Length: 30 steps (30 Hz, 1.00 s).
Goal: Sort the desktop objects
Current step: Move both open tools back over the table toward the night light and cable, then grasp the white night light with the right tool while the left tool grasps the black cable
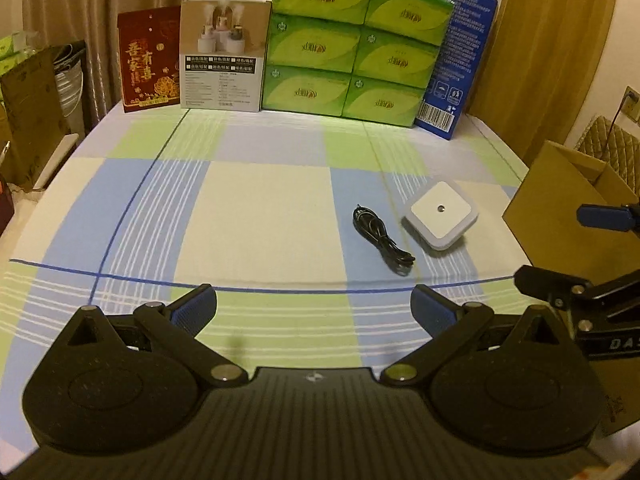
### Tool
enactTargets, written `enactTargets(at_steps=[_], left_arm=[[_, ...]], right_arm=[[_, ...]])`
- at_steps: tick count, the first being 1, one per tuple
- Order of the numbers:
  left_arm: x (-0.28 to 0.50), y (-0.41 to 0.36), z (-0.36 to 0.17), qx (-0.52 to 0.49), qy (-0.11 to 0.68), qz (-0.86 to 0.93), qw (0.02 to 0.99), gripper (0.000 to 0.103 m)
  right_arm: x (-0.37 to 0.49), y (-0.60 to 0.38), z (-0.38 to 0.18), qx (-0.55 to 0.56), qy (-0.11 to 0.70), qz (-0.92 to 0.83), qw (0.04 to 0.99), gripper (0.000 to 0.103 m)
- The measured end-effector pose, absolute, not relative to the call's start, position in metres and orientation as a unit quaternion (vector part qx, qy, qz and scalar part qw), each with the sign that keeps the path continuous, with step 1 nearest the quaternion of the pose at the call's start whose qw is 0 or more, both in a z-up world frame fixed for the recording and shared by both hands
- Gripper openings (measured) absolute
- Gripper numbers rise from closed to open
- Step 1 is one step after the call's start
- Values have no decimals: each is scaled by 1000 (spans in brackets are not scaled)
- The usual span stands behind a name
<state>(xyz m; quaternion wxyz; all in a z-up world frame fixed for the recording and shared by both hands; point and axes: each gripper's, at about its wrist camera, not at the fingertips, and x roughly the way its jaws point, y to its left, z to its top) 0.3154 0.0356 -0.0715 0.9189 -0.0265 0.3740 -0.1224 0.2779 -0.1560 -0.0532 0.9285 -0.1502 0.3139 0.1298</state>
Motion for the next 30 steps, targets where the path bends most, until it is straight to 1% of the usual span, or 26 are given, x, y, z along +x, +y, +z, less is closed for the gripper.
enactTargets(at_steps=[3,7,12,23,30], left_arm=[[326,35,-76,-26,370,-129,920,102],[340,34,-81,-22,367,-134,920,102],[355,35,-87,-25,364,-142,920,102],[379,27,-99,-33,368,-156,916,102],[387,26,-102,-36,369,-158,915,101]], right_arm=[[289,-154,-61,-160,316,127,927,99],[303,-153,-74,-172,322,114,924,95],[317,-154,-91,-180,330,106,921,92],[338,-153,-110,-211,314,109,919,88],[348,-151,-123,-218,310,117,918,83]])
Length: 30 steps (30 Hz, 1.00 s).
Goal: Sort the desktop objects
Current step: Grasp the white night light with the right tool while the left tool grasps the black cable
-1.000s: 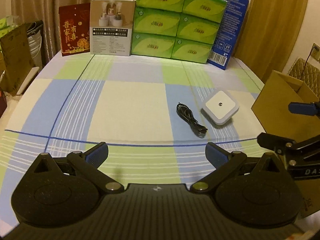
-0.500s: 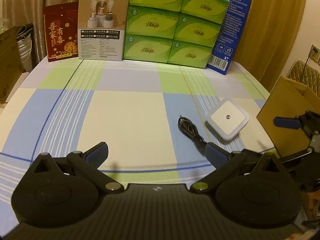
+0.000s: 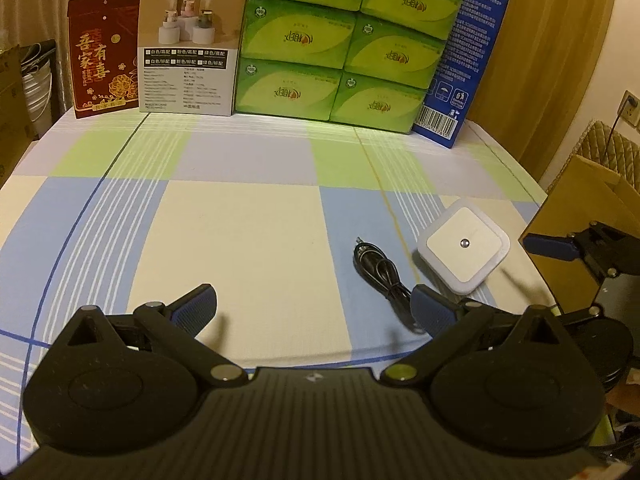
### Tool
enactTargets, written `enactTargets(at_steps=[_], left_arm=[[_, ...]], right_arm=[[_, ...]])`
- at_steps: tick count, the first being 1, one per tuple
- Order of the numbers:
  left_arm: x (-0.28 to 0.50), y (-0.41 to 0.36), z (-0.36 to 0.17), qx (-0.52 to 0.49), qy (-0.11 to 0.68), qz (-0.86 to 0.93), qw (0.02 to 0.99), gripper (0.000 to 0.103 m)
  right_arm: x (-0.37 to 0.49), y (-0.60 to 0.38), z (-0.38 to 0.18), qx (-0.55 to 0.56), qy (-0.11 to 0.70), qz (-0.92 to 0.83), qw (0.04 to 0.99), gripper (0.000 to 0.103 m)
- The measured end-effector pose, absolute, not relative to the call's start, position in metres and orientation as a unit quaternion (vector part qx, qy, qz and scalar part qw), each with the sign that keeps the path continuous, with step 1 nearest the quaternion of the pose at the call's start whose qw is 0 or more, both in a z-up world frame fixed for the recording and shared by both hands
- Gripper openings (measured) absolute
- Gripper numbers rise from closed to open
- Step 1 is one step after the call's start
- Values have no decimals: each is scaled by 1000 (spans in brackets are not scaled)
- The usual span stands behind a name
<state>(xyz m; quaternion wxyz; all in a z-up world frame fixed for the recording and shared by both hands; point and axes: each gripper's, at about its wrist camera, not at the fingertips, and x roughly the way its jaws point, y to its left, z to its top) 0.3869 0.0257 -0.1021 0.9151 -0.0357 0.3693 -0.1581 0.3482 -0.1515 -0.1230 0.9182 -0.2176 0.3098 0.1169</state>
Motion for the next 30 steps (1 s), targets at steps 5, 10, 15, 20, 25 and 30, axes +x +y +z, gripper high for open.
enactTargets(at_steps=[5,10,15,20,25,30], left_arm=[[389,24,-106,-34,375,-162,912,101],[389,22,-109,-30,377,-166,911,101],[389,20,-108,-31,375,-169,911,101],[391,21,-109,-31,378,-165,910,101],[392,25,-108,-39,376,-160,912,101],[393,16,-110,-33,379,-172,909,101]], right_arm=[[354,-148,-129,-225,304,122,918,80],[361,-147,-132,-225,306,127,916,74],[368,-147,-133,-214,310,130,917,63],[367,-148,-132,-195,314,129,920,62],[357,-147,-129,-163,319,143,923,62],[346,-157,-126,-130,326,103,931,62]])
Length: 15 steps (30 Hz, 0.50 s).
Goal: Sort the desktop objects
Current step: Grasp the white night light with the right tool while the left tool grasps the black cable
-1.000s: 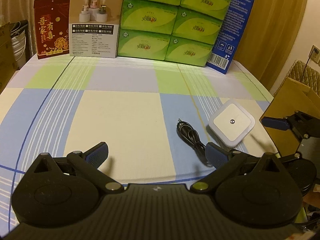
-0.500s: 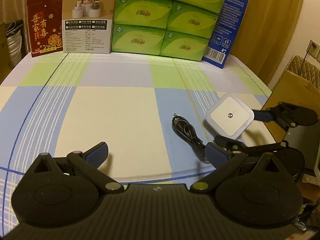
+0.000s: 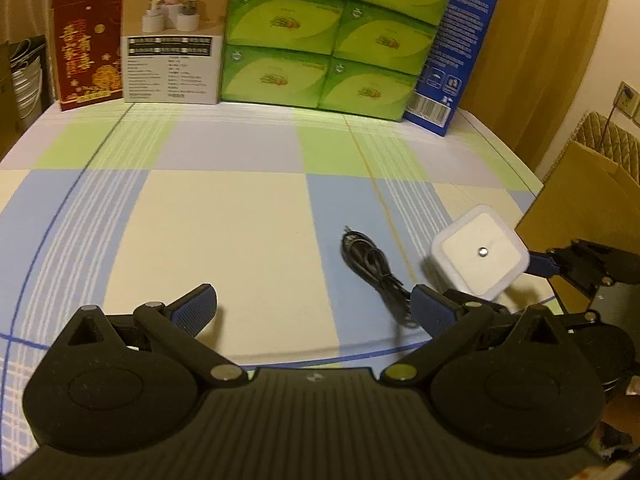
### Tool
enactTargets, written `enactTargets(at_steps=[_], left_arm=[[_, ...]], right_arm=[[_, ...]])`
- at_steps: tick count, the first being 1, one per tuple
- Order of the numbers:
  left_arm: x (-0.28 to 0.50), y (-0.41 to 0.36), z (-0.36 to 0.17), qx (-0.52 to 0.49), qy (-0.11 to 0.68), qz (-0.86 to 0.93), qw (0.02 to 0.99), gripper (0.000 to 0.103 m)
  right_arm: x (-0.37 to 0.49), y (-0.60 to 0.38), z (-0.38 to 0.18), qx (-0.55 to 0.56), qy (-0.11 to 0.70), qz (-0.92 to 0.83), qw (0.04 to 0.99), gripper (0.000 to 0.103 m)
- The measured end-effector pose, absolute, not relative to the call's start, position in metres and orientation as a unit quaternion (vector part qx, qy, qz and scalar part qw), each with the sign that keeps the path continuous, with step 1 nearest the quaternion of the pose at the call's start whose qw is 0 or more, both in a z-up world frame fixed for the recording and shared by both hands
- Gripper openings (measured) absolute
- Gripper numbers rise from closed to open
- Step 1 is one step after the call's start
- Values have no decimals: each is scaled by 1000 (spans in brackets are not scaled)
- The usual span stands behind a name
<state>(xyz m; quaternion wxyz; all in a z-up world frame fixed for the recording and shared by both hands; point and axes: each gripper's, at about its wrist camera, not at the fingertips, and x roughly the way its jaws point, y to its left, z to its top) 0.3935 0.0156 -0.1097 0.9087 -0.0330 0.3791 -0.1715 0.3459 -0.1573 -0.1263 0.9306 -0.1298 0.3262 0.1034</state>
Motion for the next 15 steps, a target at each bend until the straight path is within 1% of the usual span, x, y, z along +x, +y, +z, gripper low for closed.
enactTargets(at_steps=[6,10,12,15], left_arm=[[401,-4,-109,-34,375,-191,907,98],[408,-22,-115,-15,380,-202,902,89],[408,-31,-120,5,382,-207,901,80],[408,-38,-122,15,374,-206,904,73]], right_arm=[[334,-178,-123,-93,327,77,937,62],[328,-185,-123,-87,325,72,939,62],[327,-186,-124,-86,326,72,939,62],[324,-187,-125,-82,325,72,939,62]])
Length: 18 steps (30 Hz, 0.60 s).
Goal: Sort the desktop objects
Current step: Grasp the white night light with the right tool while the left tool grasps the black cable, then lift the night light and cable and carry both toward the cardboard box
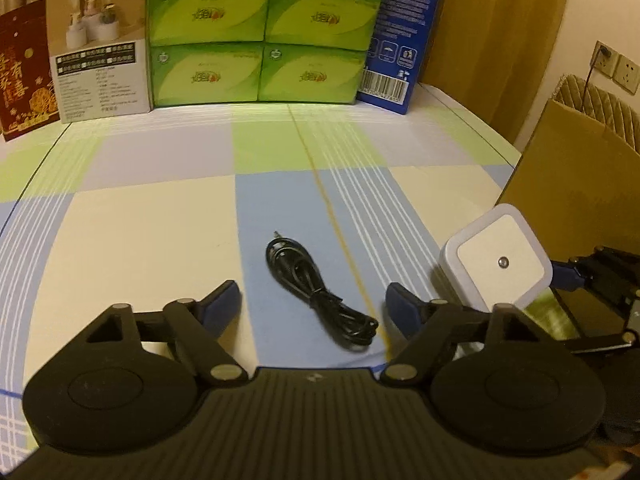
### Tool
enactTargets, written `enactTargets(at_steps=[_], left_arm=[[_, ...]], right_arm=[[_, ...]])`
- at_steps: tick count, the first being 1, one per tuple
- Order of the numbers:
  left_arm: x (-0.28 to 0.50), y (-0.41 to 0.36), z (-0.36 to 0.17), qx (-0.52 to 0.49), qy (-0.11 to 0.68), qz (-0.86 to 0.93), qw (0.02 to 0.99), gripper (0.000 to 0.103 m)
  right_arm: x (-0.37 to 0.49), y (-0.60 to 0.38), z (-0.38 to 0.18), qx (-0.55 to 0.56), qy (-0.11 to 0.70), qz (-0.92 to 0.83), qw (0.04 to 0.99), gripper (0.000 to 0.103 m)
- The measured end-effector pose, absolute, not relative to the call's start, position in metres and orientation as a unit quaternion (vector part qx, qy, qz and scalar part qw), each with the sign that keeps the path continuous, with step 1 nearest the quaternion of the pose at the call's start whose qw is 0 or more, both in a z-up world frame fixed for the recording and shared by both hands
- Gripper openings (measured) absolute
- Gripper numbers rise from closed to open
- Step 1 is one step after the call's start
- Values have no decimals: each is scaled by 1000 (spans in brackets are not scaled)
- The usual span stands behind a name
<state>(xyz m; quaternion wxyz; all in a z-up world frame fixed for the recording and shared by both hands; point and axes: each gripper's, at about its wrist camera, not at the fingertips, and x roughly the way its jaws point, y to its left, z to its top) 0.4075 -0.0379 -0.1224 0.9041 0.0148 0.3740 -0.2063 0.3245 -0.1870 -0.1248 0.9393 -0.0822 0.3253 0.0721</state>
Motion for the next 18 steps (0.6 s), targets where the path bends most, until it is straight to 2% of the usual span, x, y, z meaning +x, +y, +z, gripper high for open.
enactTargets(at_steps=[2,3,5,6,8,11,18], left_arm=[[407,-37,-122,18,372,-201,906,58],[407,-35,-122,20,372,-198,907,54],[406,-31,-122,24,372,-191,908,36],[407,-28,-121,25,375,-189,907,33],[407,-23,-120,25,382,-185,905,18],[405,-19,-120,30,387,-189,902,10],[403,-23,-122,51,376,-197,904,11]], right_arm=[[323,-188,-126,-80,325,72,940,62],[323,-188,-126,-80,325,72,940,62],[322,-188,-126,-79,325,72,940,62],[322,-188,-127,-79,325,72,940,62],[322,-188,-127,-76,326,71,940,62],[321,-188,-126,-69,328,73,939,62],[319,-188,-127,-61,328,75,940,62]])
